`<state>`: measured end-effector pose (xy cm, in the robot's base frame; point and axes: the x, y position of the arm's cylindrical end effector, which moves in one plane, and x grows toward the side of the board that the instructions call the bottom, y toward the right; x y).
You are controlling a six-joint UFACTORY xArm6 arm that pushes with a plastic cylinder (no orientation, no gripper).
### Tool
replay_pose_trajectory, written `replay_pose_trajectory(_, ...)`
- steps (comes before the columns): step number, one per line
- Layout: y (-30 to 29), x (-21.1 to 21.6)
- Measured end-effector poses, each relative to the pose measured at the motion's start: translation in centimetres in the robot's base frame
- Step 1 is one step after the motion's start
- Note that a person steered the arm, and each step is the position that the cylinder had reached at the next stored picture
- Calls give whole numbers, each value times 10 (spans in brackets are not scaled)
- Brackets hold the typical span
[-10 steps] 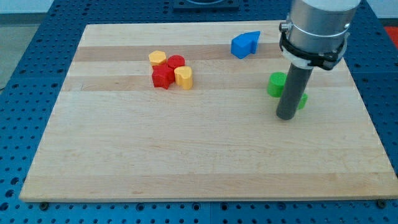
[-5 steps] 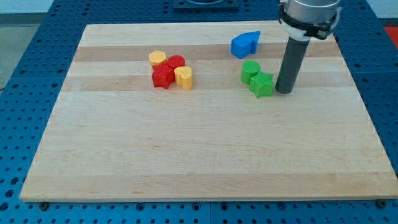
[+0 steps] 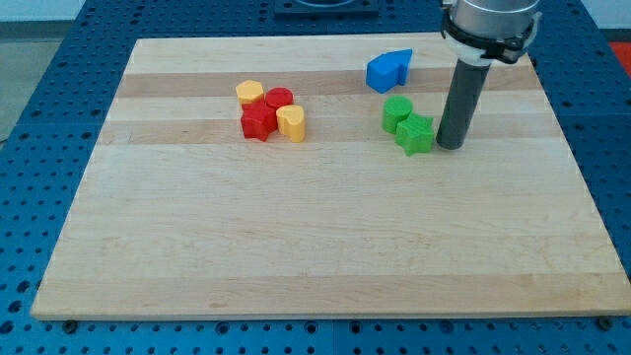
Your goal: Slide green star and green circle
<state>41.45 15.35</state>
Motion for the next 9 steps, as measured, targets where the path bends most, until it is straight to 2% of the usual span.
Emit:
replay_pose_trajectory(1,7,21)
replay_pose_trajectory(2,-63,36)
replay_pose_trajectory(5,-53,-65)
replay_pose_trajectory(6,-56,-71)
replay_pose_trajectory(8,-142,-56)
replay_pose_trajectory(9,-130,-76)
